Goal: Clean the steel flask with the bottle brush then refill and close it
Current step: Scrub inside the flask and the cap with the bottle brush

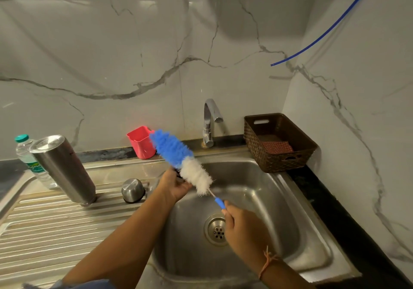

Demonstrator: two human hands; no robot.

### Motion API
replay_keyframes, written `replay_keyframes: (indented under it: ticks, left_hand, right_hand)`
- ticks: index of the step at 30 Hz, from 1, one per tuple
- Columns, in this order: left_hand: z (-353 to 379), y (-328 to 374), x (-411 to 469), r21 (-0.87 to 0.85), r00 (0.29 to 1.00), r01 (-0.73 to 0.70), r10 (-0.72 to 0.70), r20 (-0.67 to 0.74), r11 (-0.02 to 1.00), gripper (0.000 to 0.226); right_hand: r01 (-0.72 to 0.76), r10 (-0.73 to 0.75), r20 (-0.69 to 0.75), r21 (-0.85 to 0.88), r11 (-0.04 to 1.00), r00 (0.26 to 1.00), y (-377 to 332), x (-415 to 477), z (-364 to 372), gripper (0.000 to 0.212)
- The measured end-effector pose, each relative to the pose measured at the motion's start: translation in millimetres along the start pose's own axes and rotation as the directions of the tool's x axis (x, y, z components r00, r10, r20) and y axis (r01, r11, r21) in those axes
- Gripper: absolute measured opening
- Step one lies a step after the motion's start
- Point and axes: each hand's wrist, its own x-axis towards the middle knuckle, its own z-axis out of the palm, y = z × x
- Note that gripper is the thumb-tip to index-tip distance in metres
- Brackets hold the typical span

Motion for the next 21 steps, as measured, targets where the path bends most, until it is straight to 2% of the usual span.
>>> replay_keyframes:
  ticks: [5, 10, 12, 17, 21]
  left_hand:
    - [0.5, -7.0, -5.1, -0.02, 0.999, 0.041, -0.04, 0.025, 0.999, 0.034]
    - [-1.2, 0.2, -2.2, -0.037, 0.998, -0.039, 0.041, 0.041, 0.999, 0.027]
    - [-0.3, -0.1, -1.4, -0.007, 0.997, -0.076, 0.076, 0.023, 0.997, 0.025]
    - [3.8, -6.8, -8.2, 0.097, 0.999, -0.033, 0.029, 0.042, 0.995, 0.029]
    - [2.5, 1.0, -7.9, 0.074, 0.991, -0.126, 0.123, 0.042, 0.989, 0.025]
  right_hand:
    - [-0.076, 0.077, -0.01, 0.092, 0.993, 0.997, 3.8, 25.6, -9.7, 0.033]
    - [0.029, -0.029, -0.006, -0.001, 1.0, 1.0, 2.8, 16.0, -4.3, 0.035]
    - [0.026, -0.026, -0.01, 0.018, 1.0, 1.0, 5.1, 18.0, -4.6, 0.033]
    - [-0.058, 0.063, -0.047, 0.105, 0.993, 0.997, 12.0, 42.0, -16.7, 0.033]
    - [0.005, -0.005, -0.02, -0.014, 1.0, 1.0, 3.2, 22.3, -10.6, 0.035]
